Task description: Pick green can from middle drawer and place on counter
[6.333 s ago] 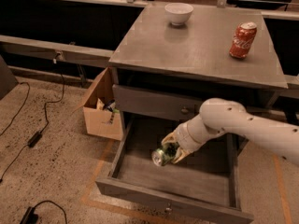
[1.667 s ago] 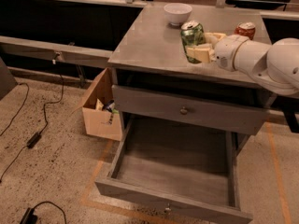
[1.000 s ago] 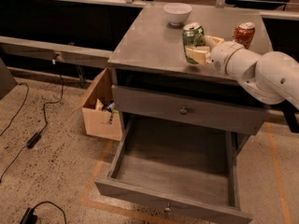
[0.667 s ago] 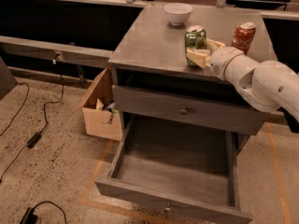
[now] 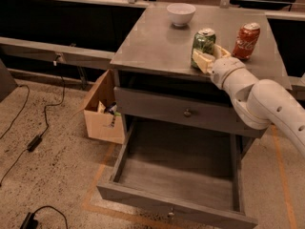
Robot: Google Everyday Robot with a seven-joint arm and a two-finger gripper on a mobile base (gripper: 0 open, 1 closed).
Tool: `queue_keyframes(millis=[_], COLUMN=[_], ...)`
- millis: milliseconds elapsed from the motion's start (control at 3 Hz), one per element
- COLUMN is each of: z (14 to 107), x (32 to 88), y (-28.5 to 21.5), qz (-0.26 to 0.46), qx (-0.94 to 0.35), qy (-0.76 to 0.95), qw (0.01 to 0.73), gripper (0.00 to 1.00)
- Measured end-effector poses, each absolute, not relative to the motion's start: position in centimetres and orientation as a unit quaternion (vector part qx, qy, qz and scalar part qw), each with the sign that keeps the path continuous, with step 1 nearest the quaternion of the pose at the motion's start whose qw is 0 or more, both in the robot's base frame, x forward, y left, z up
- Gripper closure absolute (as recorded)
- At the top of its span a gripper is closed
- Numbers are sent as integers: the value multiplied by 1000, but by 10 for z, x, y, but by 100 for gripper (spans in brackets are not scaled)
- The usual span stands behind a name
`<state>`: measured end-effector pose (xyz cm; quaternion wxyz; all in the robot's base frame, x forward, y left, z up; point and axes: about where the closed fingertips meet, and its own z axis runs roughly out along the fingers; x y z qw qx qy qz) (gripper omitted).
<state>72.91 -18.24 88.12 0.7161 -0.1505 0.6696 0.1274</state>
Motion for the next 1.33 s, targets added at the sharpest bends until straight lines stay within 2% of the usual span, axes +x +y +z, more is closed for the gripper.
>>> queue_keyframes(millis=[333, 667, 1333], z=[884, 901, 931], x=[725, 722, 690], y=[-181, -170, -191], qz=[131, 135, 83], qx=[-137, -157, -220], qy=[660, 658, 684], qw=[727, 724, 691], gripper=[13, 0, 0])
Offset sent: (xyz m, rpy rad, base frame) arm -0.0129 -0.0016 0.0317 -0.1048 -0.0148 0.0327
